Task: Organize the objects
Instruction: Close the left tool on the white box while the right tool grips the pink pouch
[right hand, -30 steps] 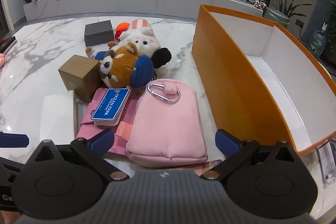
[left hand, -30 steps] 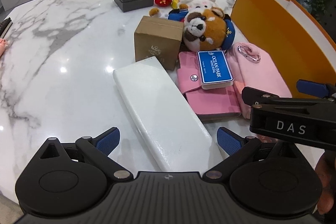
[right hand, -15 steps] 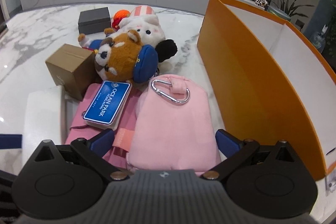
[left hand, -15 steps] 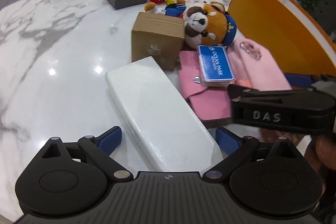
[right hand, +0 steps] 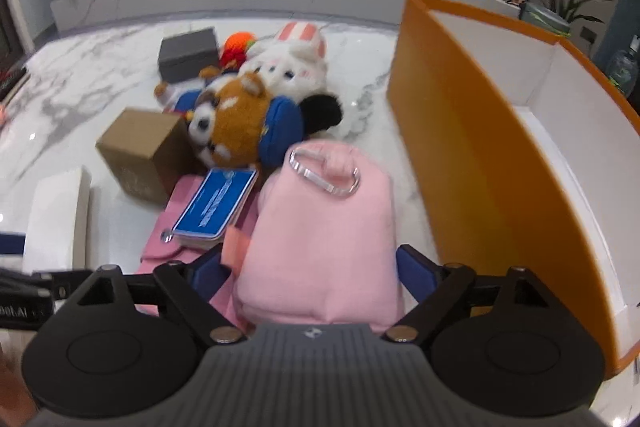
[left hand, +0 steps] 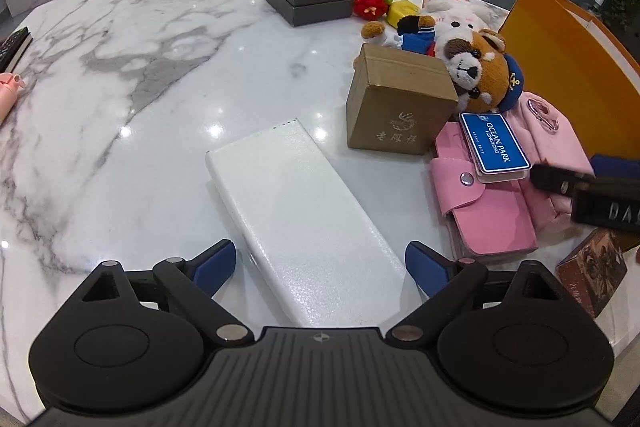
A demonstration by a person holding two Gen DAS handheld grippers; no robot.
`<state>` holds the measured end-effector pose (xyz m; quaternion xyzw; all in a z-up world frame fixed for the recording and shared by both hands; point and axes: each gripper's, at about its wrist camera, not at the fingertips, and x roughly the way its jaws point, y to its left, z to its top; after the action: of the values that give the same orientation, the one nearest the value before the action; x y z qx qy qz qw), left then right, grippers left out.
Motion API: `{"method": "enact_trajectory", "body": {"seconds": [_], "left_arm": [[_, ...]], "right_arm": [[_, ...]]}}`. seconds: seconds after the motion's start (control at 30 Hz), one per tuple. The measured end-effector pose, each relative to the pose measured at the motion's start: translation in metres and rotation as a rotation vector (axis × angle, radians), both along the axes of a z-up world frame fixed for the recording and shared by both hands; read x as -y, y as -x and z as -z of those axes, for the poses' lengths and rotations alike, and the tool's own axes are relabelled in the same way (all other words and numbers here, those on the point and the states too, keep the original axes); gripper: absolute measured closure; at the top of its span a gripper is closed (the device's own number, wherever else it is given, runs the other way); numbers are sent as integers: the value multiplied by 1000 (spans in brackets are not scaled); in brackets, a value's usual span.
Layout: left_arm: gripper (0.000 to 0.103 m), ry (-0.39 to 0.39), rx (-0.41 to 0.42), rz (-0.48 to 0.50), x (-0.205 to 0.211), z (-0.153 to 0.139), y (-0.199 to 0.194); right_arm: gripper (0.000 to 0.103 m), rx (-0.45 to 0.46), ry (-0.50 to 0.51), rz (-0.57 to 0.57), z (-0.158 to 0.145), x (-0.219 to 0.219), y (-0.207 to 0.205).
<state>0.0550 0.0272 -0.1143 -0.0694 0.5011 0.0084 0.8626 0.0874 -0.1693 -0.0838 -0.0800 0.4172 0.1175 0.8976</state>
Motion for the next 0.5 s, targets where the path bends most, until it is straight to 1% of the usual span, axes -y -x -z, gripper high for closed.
{"method": "enact_trajectory", "body": {"seconds": [0.1,0.2,0.27,0.33,0.4,0.5], "left_arm": [[0,-17,9,1,2,1,1],[0,-29,16,20,3,1,1],[0,-37,20,30,4,2,0],[0,-45,25,24,4,2,-1],[0,-52,33,11,5,3,-1],[0,-59,51,-17,5,3,-1]], "right_arm": [[10,43,21,18,-3,-2,-4],[10,45,54,24,1,-7,-12],[10,26,80,34,8,-9,-17],[10,6,81,42,15,-9,-20],[10,17,66,62,17,-7,-19],[10,10,40,88,19,-4,-21]]}}
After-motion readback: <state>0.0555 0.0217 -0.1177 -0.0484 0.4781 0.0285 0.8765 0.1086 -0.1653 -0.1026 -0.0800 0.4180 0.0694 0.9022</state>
